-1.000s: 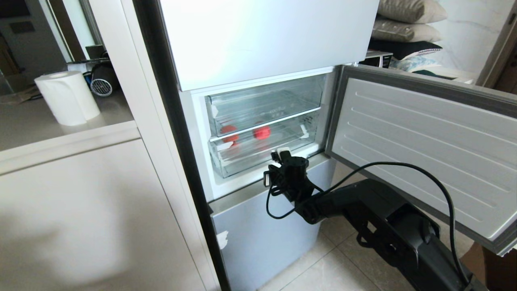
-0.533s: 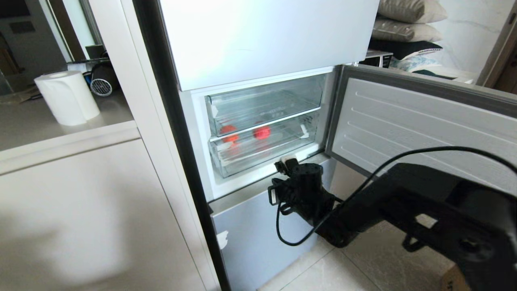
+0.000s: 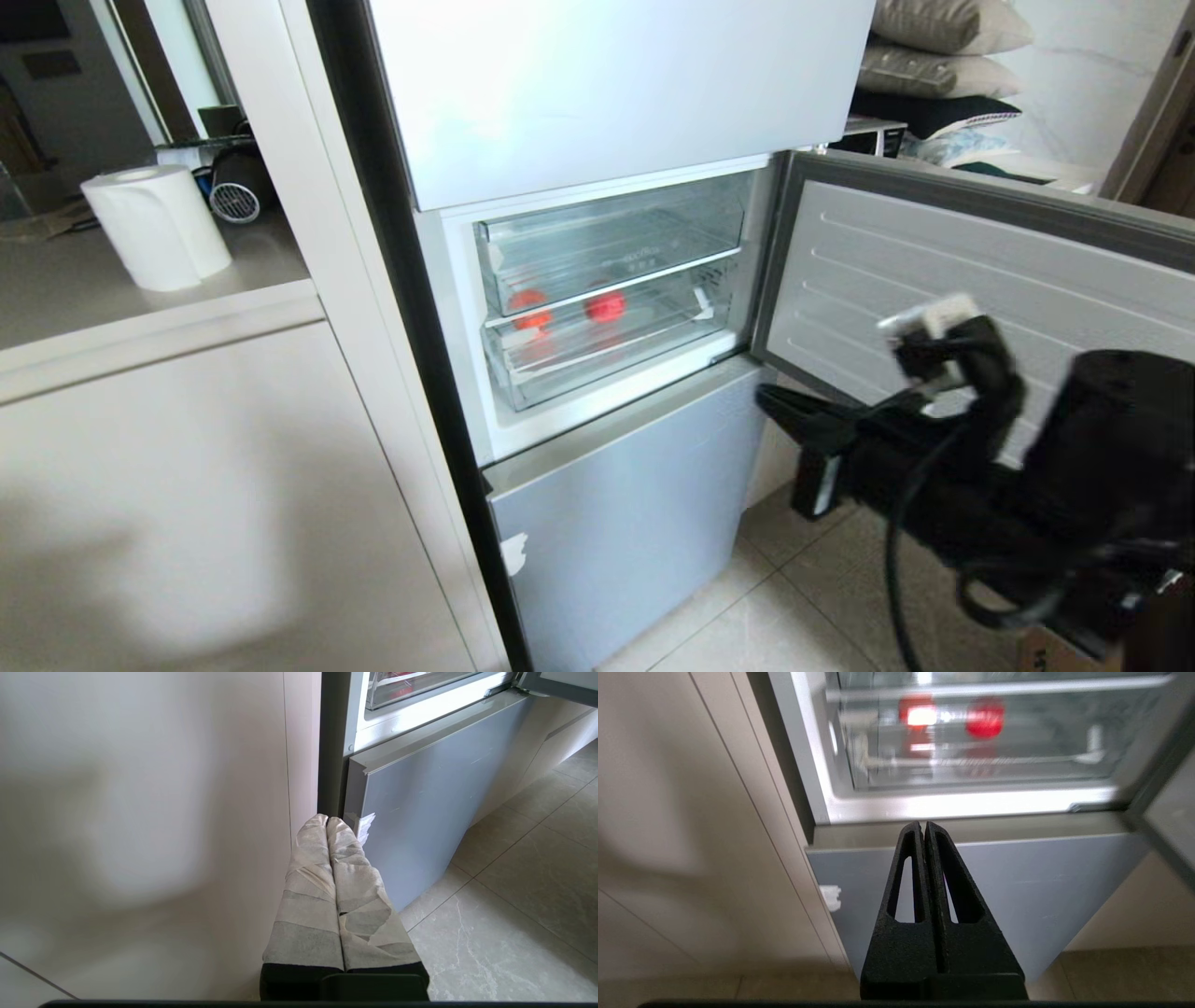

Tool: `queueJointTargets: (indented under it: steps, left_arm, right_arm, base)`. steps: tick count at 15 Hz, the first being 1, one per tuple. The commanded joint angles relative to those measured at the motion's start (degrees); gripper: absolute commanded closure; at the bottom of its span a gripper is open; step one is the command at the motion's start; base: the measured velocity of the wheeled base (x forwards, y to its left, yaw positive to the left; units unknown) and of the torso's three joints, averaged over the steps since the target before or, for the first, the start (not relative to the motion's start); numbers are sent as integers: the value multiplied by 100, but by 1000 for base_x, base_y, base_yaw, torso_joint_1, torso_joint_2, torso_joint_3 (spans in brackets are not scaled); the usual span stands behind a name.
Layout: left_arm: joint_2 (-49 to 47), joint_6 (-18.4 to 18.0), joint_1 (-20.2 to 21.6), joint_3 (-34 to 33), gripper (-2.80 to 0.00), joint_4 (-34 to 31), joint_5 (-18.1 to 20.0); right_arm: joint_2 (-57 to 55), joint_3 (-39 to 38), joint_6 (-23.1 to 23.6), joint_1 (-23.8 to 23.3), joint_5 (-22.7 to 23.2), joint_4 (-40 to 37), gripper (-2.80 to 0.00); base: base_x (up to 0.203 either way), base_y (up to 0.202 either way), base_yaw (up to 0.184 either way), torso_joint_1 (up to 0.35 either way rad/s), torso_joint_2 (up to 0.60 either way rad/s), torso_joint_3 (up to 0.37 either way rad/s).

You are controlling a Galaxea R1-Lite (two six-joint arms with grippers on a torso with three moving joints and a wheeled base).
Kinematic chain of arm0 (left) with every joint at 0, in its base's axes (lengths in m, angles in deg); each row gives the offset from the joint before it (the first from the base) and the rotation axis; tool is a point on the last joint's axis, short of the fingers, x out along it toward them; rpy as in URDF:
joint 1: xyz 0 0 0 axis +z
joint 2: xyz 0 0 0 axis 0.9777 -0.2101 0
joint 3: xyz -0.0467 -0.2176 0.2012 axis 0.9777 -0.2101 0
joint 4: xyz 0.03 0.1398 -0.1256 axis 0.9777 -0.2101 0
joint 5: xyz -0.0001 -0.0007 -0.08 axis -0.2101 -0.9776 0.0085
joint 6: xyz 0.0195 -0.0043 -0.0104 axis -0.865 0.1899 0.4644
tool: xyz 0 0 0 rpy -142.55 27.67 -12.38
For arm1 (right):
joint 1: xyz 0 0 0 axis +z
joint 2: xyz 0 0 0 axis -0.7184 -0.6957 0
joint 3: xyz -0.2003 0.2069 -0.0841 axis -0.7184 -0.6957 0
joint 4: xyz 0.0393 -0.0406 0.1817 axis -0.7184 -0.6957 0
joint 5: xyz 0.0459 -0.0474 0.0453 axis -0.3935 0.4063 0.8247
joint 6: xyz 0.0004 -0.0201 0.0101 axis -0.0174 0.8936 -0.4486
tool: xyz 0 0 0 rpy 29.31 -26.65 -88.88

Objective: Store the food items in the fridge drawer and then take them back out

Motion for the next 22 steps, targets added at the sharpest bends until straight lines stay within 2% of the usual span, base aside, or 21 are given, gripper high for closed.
queueJointTargets:
  steps: [1,3,6,8,9,10,12,14,17,20,21,22]
  left_arm:
    - [-7,0,0,-1,0,-1,-4]
    - [-9,0,0,-1,0,-1,-4]
    - [-9,0,0,-1,0,-1,-4]
    - [-9,0,0,-1,0,-1,-4]
    - [-8,0,0,-1,0,-1,-4]
    - [-9,0,0,-1,0,-1,-4]
    - [-9,0,0,-1,0,-1,-4]
    - [-9,0,0,-1,0,-1,-4]
    - [-9,0,0,-1,0,-1,-4]
    - [-1,0,0,-1,0,-1,-4]
    - [-1,0,0,-1,0,-1,-4]
    - [0,0,0,-1,0,-1,-4]
  right_arm:
    - [1839,-556,-5,-75,-135,-171,0]
    - [2820,-713,-75,-114,-319,-950,0]
    - [4213,-668,-421,-160,-599,-3338,0]
    - [4902,-324,-1039,-203,-861,-5403,0]
    - [5192,-133,-1488,-379,-931,-6151,0]
    - [5307,-49,-1782,-763,-939,-6429,0]
    - [5428,62,-2316,-2146,-797,-6366,0]
    - [5454,55,-2624,-3887,-456,-6034,0]
    - [5169,-136,-2862,-6608,206,-4911,0]
    - [4726,-372,-3154,-9153,1506,-3845,0]
    - [4511,-436,-3272,-9804,2121,-3538,0]
    - [4166,-516,-3400,-10257,2646,-3114,0]
  base:
    - [0,0,0,0,0,0]
    - [0,0,0,0,0,0]
    - [0,0,0,0,0,0]
    - [0,0,0,0,0,0]
    - [0,0,0,0,0,0]
    - [0,0,0,0,0,0]
    - [0,0,0,0,0,0]
    - [0,0,0,0,0,0]
    - [0,0,0,0,0,0]
    - [0,0,0,0,0,0]
    - [0,0,0,0,0,0]
    - [0,0,0,0,0,0]
